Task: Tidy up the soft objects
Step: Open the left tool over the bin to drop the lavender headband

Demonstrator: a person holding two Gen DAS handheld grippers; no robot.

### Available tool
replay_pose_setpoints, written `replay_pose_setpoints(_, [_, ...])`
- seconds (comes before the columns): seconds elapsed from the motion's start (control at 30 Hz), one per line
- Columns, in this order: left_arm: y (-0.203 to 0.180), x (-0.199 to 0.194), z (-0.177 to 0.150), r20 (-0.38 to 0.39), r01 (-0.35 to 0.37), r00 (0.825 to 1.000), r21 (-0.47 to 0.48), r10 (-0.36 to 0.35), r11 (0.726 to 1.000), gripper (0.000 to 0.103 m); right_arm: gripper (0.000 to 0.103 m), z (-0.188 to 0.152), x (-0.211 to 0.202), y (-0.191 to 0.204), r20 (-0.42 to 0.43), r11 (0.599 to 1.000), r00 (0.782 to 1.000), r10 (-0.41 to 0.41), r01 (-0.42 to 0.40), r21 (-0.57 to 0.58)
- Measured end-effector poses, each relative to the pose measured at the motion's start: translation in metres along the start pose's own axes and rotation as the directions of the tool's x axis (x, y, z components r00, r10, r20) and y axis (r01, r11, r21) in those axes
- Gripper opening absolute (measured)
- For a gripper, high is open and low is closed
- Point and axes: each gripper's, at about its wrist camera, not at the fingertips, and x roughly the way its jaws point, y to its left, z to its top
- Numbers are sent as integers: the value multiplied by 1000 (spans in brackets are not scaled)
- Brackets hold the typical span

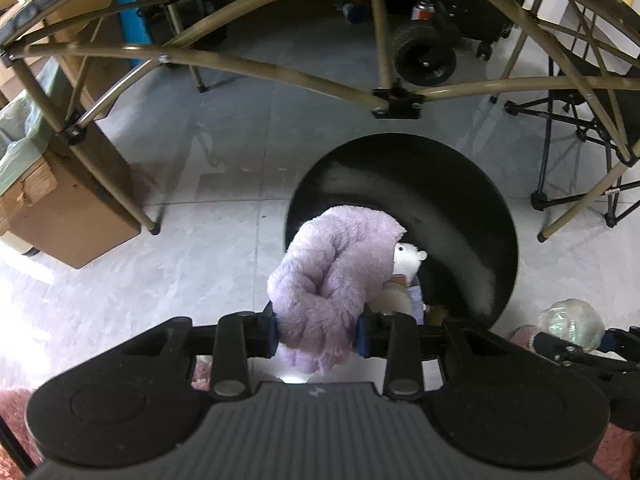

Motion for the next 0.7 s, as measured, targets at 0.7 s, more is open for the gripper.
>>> replay_pose_setpoints(0.7, [-60, 8, 19, -24, 39, 999, 49, -38, 998, 34, 45, -4, 3, -17, -14, 999, 1000, -8, 9, 36])
